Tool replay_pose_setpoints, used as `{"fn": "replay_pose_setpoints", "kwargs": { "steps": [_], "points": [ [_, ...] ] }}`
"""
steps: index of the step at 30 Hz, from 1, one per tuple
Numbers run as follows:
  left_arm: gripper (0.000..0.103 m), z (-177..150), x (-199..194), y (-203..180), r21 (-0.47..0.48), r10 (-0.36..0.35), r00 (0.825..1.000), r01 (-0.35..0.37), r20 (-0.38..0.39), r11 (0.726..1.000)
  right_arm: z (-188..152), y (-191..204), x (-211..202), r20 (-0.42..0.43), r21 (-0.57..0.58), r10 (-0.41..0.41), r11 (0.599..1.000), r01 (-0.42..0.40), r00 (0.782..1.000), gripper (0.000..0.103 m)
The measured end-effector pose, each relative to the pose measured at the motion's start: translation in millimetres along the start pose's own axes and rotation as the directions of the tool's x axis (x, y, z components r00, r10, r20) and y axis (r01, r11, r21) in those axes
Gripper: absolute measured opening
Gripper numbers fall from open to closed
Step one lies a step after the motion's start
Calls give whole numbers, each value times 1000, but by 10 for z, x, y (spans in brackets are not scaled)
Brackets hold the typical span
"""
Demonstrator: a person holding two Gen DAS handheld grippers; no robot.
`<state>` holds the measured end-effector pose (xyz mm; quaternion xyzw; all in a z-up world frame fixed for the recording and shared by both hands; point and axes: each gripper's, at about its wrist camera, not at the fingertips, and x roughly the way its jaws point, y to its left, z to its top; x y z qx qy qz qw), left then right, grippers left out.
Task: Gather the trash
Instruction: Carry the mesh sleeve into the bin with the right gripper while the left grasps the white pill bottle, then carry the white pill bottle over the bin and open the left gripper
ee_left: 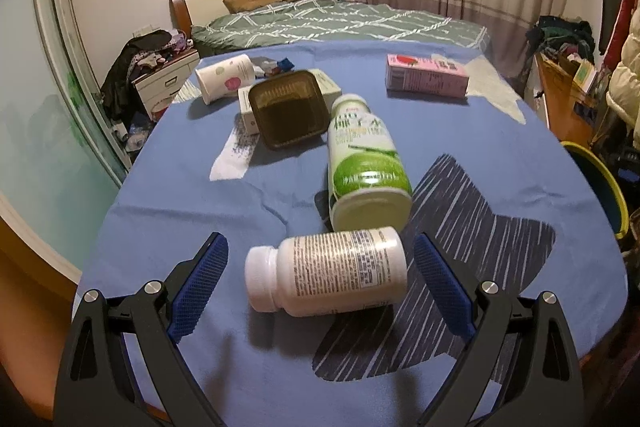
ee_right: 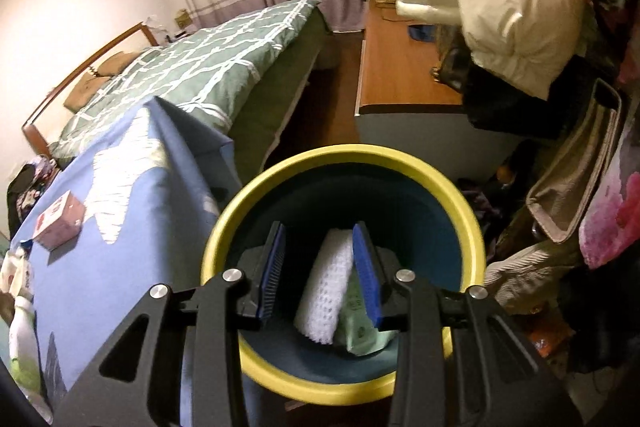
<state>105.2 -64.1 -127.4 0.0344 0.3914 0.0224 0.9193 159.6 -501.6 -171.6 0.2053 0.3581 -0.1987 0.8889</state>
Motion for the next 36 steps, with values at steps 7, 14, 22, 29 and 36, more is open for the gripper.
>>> {"fn": "replay_pose_setpoints", "kwargs": {
  "steps": [7, 14, 22, 29, 36],
  "points": [
    [93, -51, 122, -6, 12, 9, 1000, -8, -25, 1000, -33, 152, -69, -5, -24, 39, 999, -39, 999, 34],
    [85, -75, 178, -45, 36, 4, 999, -2, -37, 999, -53, 161, -182, -10, -19, 71, 997, -72, 997, 34],
    [85, -109, 54, -173, 92, -53, 998, 56, -37, 994, -50, 135, -239, -16, -18, 91, 996, -92, 996, 34],
    [85, -24, -130, -512, 164, -192, 981, 192, -13, 968, -45, 71, -294, -10, -13, 89, 996, -89, 996, 35],
    [85, 239, -160, -1087, 258, -315, 949, 306, -6, 916, -38, -80, -358, 6, 0, 66, 998, -66, 998, 38]
  ]
}}
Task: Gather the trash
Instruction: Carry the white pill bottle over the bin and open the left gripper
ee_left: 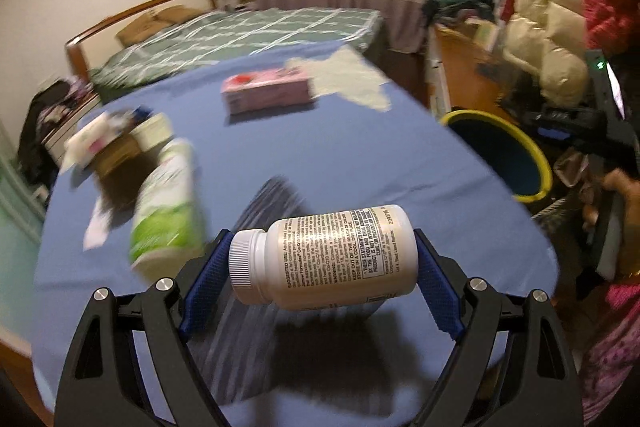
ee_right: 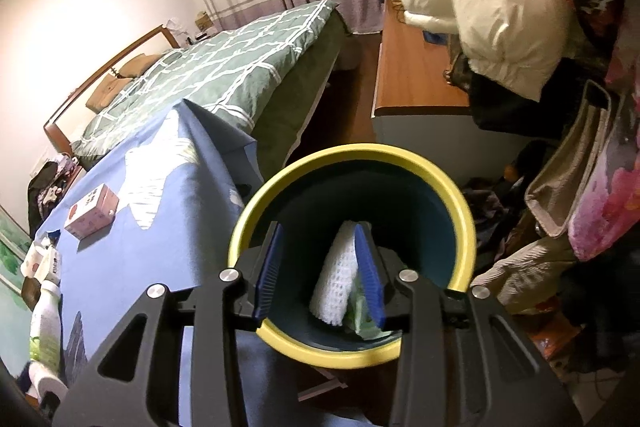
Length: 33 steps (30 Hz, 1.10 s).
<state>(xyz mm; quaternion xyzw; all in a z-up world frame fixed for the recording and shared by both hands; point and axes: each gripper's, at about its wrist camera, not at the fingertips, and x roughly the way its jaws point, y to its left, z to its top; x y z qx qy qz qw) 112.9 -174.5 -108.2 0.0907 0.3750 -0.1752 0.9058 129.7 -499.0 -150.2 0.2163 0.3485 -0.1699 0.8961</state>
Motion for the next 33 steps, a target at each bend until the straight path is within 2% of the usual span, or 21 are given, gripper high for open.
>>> {"fn": "replay_pose_setpoints", "kwargs": {
  "steps": [5, 9, 14, 21, 25, 30, 33],
  "points": [
    [85, 345, 208, -426, 69, -82, 997, 81, 15, 994, 0, -149, -35, 9, 5, -33, 999, 33, 999, 39],
    [85, 580, 414, -820, 135, -116, 993, 113, 17, 984, 7, -319, -55, 13, 10, -66, 998, 65, 998, 40],
    [85, 894, 801, -1339, 190, -156, 988, 157, -21, 969, -9, -555, -66, 7, 14, -99, 995, 99, 995, 40],
    [85, 1160, 1289, -1934, 246, -151, 987, 160, -57, 956, -45, -859, -83, -8, 28, -135, 990, 135, 991, 40],
    [85, 1262, 1593, -2191, 252, -151, 983, 172, -103, 952, -60, -1012, -58, -20, 51, -148, 988, 148, 989, 40],
    [85, 1349, 1839, -2318, 236, -144, 980, 173, -138, 956, -79, -1099, -13, -35, 65, -153, 986, 155, 988, 40],
    [88, 1381, 1826, -2304, 227, -144, 981, 170, -127, 959, -92, -1124, 10, -44, 65, -150, 986, 153, 988, 40]
  ]
}}
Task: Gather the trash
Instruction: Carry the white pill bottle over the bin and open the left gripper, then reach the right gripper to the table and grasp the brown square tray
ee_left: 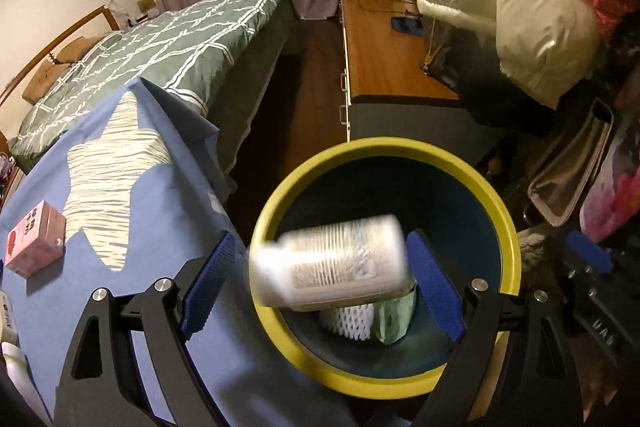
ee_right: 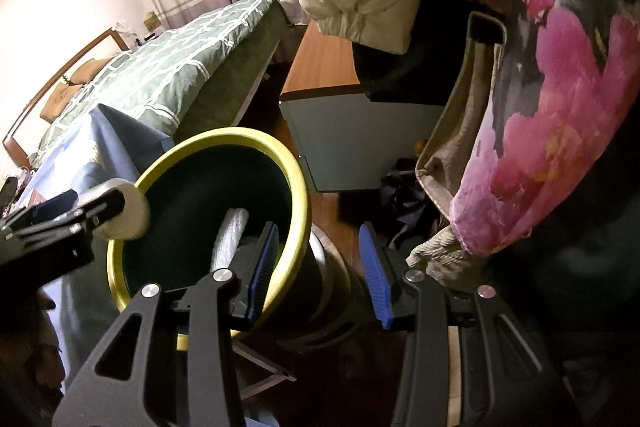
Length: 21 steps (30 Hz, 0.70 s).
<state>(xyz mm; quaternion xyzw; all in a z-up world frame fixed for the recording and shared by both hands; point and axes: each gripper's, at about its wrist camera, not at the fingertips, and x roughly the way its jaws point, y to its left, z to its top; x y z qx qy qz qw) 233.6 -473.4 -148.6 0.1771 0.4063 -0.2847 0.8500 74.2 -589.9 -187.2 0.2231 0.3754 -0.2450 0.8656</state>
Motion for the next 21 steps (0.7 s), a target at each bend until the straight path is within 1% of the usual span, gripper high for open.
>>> {"fn": "replay_pose_setpoints", "kwargs": {
  "steps": [2, 4, 6, 9, 14, 18, 21],
  "points": [
    [93, 2, -96, 36, -4, 12, 999, -12, 32, 1000, -3, -7, 14, -3, 0, 1, 1000, -1, 1000, 41],
    [94, 0, -197, 80, -6, 23, 998, -23, 58, 1000, -16, -14, 18, -6, -3, 4, 1000, -4, 1000, 41],
    [94, -7, -318, 149, -19, 17, 997, -16, 73, 1000, -23, 15, 25, -8, -5, 9, 1000, -9, 1000, 41],
    [94, -54, -601, 289, -48, 11, 993, -6, 115, 999, -43, 99, 21, -7, -14, 17, 1000, -17, 1000, 41],
    [95, -277, -1163, 628, -108, 41, 980, -20, 193, 994, -70, 300, -7, -8, -48, 33, 998, -33, 999, 41],
    [96, -552, -1575, 961, -166, 104, 966, -65, 236, 984, -106, 539, -15, -16, -92, 58, 994, -59, 998, 41],
    [98, -825, -1907, 1305, -229, 178, 950, -119, 256, 966, -149, 769, -35, -24, -131, 83, 988, -86, 996, 41]
  ]
}}
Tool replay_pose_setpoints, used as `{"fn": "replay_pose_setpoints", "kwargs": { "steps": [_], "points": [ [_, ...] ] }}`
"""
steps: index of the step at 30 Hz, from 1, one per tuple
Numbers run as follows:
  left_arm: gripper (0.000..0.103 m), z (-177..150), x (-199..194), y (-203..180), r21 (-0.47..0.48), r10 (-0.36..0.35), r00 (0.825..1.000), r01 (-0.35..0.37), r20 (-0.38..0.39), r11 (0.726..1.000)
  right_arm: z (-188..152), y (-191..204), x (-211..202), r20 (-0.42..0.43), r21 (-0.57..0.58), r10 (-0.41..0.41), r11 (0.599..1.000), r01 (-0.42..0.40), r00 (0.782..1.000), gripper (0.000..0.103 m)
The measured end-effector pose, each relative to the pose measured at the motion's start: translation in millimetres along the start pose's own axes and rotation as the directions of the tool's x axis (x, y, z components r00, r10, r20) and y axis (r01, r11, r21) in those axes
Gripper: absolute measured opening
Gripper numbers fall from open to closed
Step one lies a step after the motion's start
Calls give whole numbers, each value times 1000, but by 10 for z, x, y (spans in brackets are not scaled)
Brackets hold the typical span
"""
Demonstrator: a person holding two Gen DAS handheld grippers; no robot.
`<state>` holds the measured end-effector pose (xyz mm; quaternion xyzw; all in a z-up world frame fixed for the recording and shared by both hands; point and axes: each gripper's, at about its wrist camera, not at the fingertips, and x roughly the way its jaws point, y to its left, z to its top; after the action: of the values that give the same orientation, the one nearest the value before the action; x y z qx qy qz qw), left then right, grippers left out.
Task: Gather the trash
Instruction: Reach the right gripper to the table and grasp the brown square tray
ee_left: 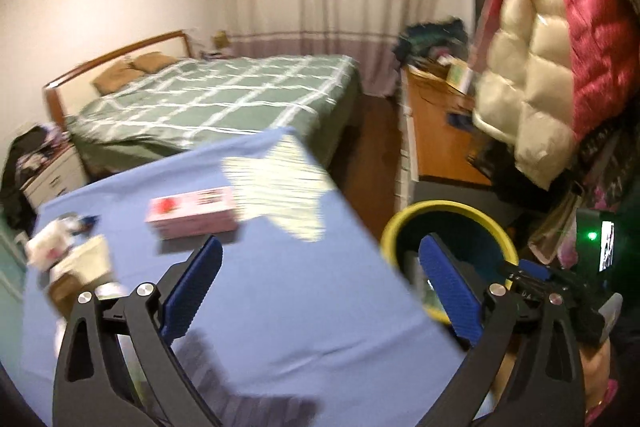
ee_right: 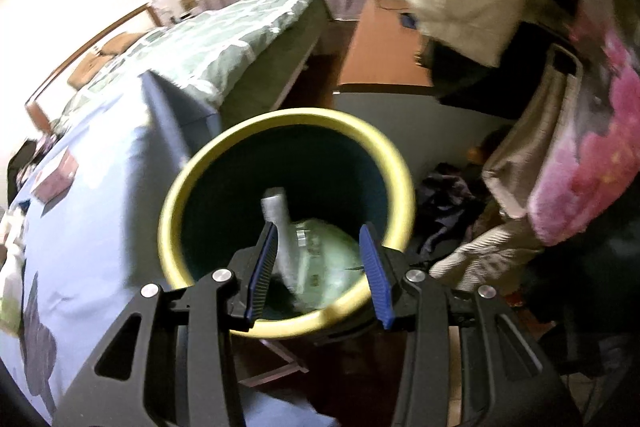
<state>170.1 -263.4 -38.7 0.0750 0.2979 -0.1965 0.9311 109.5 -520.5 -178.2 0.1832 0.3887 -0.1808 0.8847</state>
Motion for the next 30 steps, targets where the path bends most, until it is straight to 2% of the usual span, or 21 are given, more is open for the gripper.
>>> {"fn": "replay_pose_setpoints", "kwargs": {
  "steps": [5, 9, 12, 17, 21, 23, 26, 28, 29, 30],
  "points": [
    [98, -215, -421, 707, -92, 120, 992, -117, 27, 989, -25, 447, -50, -1, -76, 44, 996, -44, 999, 41],
    [98, -415, -700, 1278, -176, 209, 978, -201, 26, 964, -49, 903, -91, -7, -146, 85, 986, -85, 996, 41],
    [98, -569, -878, 1659, -229, 276, 961, -264, 21, 937, -69, 1271, -101, -21, -194, 122, 973, -124, 992, 41],
    [98, -814, -1189, 2211, -295, 391, 920, -368, 19, 882, -179, 1915, -139, -58, -282, 199, 937, -207, 978, 42],
    [98, -984, -1404, 2498, -323, 456, 890, -426, 20, 845, -304, 2549, -194, -88, -368, 262, 888, -276, 961, 42],
    [98, -1039, -1471, 2576, -333, 472, 882, -439, 18, 834, -355, 2830, -238, -104, -402, 298, 860, -314, 949, 42],
    [98, -1132, -1562, 2723, -350, 494, 870, -459, 11, 816, -429, 3266, -340, -132, -458, 357, 805, -377, 925, 42],
    [98, -1182, -1597, 2761, -358, 509, 861, -474, 3, 804, -501, 3583, -446, -162, -492, 407, 757, -431, 899, 42],
    [98, -1208, -1621, 2795, -363, 515, 857, -480, -1, 799, -521, 3641, -469, -168, -497, 416, 747, -442, 894, 42],
    [98, -1219, -1639, 2816, -367, 518, 856, -483, -4, 795, -561, 3781, -510, -190, -509, 443, 719, -474, 876, 42]
  ]
}}
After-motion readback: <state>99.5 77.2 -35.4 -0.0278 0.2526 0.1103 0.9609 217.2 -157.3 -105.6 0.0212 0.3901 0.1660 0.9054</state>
